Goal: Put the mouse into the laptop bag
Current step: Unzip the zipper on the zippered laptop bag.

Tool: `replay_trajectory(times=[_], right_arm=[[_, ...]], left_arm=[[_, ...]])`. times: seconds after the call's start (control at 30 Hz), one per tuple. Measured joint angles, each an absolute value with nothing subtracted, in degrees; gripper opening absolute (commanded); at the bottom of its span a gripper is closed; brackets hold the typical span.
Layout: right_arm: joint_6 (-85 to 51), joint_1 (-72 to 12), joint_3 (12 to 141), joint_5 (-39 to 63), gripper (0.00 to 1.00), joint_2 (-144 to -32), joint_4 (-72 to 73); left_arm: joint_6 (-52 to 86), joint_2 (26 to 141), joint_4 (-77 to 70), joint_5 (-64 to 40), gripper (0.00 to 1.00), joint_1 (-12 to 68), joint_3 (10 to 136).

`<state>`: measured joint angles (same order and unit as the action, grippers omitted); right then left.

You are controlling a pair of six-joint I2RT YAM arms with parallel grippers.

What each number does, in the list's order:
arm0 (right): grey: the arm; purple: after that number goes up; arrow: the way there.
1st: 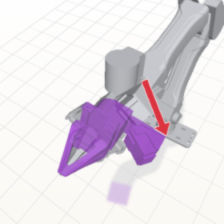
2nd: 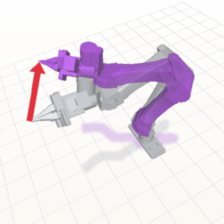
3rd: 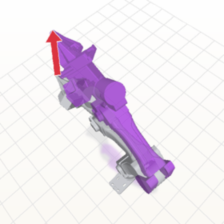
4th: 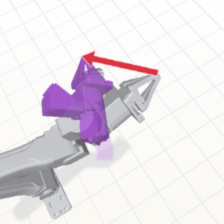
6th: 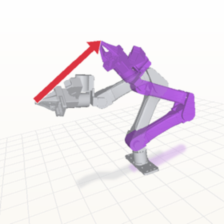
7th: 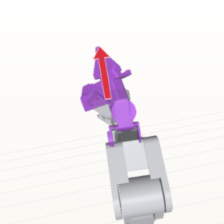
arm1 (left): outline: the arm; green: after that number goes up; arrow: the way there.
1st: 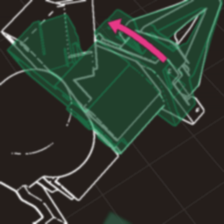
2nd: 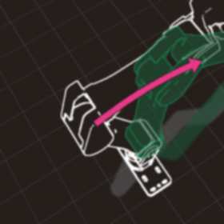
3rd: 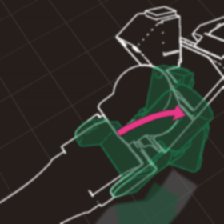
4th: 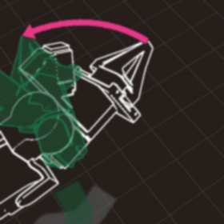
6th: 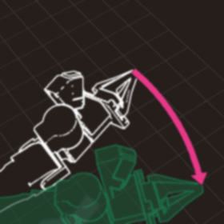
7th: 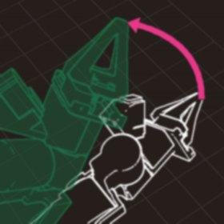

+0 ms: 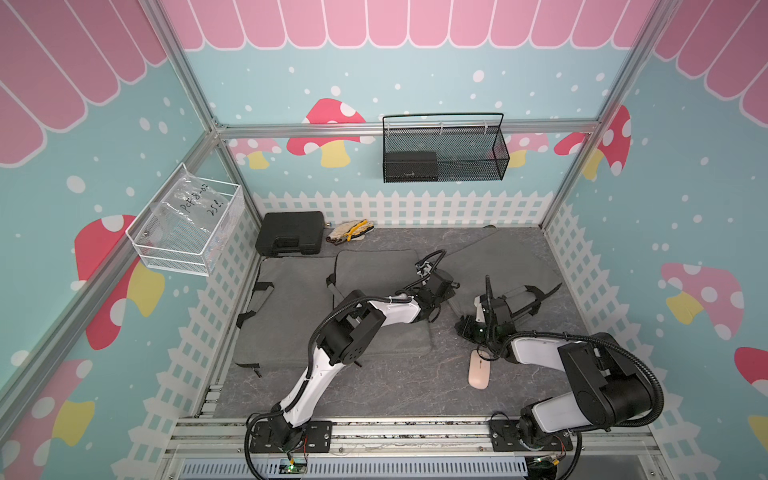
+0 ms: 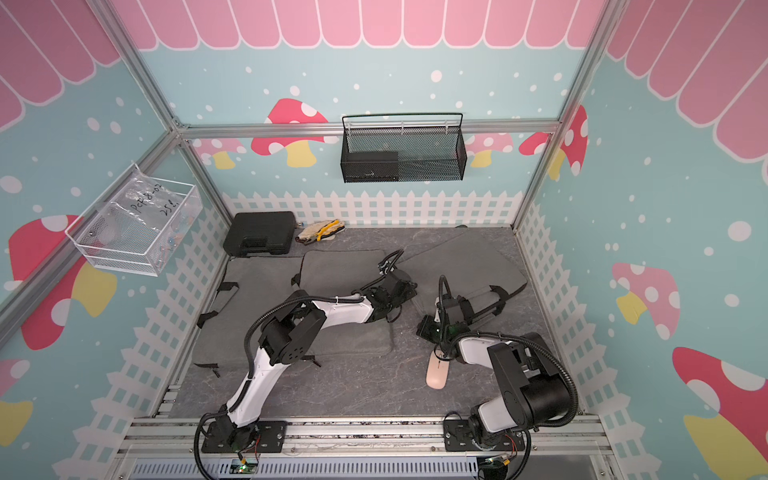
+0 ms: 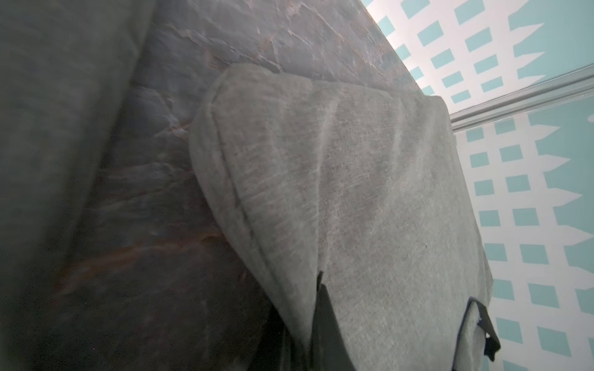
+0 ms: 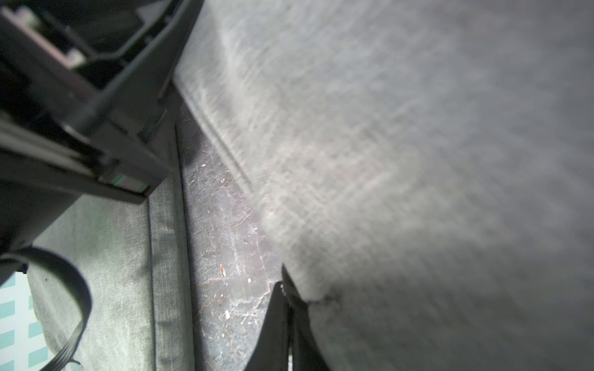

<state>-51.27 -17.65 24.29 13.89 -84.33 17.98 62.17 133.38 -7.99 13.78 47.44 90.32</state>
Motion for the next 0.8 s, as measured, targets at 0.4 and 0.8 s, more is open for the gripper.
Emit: replay_trajectory(times=[0.4, 0.8], right_arm=[[-50.1, -16.4, 24.2, 7.3, 0.14, -77.3, 11.4], [-47.7, -18.1, 22.6, 5.7, 0.8, -56.4, -1.5]], left_arm=[[61.6, 130.6, -5.3, 16.1, 0.0, 49.1, 88.0], [58.1, 122.5, -1.5, 17.0, 0.66, 50.6, 80.1]])
